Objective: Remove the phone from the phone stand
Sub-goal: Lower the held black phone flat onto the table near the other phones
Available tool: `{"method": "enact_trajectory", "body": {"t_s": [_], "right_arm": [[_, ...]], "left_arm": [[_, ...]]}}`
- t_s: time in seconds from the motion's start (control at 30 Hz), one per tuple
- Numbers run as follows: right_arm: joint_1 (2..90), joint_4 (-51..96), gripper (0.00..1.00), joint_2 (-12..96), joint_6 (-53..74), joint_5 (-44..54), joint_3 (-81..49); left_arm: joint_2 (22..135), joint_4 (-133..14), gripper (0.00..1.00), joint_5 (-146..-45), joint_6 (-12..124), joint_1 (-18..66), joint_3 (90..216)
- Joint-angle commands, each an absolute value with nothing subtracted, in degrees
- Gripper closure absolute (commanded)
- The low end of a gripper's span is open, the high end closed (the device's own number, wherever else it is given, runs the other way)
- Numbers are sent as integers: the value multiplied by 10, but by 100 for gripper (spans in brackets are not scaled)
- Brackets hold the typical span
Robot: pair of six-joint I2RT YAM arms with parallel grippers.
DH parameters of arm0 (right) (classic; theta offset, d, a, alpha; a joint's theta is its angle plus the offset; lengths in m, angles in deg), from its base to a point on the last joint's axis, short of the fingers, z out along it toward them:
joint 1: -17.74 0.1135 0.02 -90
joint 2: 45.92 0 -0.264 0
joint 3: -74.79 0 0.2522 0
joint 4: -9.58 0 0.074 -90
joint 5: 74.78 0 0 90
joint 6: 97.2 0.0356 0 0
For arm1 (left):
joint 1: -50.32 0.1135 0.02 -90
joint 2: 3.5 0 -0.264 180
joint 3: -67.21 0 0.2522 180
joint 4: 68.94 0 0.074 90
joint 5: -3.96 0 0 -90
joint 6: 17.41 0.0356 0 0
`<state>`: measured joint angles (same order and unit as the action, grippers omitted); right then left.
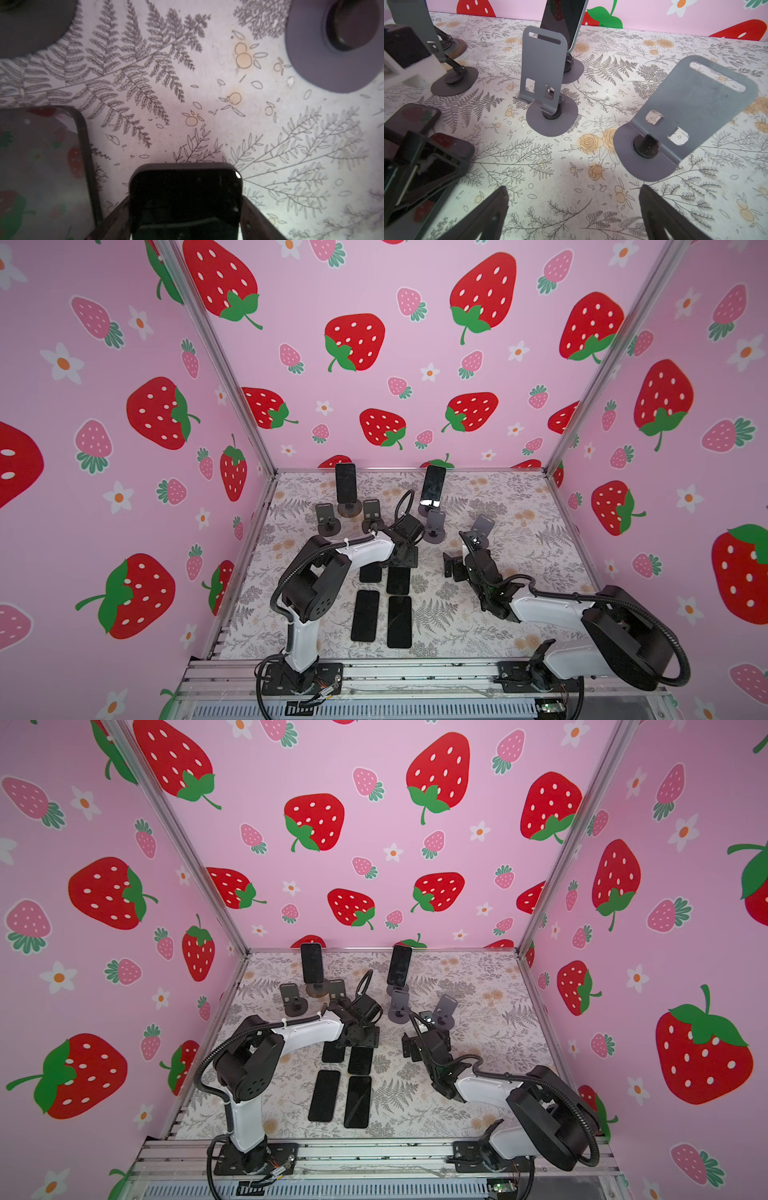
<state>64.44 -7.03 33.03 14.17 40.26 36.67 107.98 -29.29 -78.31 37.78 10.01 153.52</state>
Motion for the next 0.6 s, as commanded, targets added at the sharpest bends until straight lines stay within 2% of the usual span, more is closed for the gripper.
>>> {"method": "enact_trajectory", "body": {"t_s": [0.0,0.27,0.57], "right_arm": [[643,-67,0,319,151,404,367],[643,-68,0,316,151,404,370],[643,-70,0,312,151,407,374]], "left_arm": [[1083,-267,21,-774,364,96,1521],[1079,-256,21,-773,368,95,1532],[995,-246,19,-763,386,95,1536]]}}
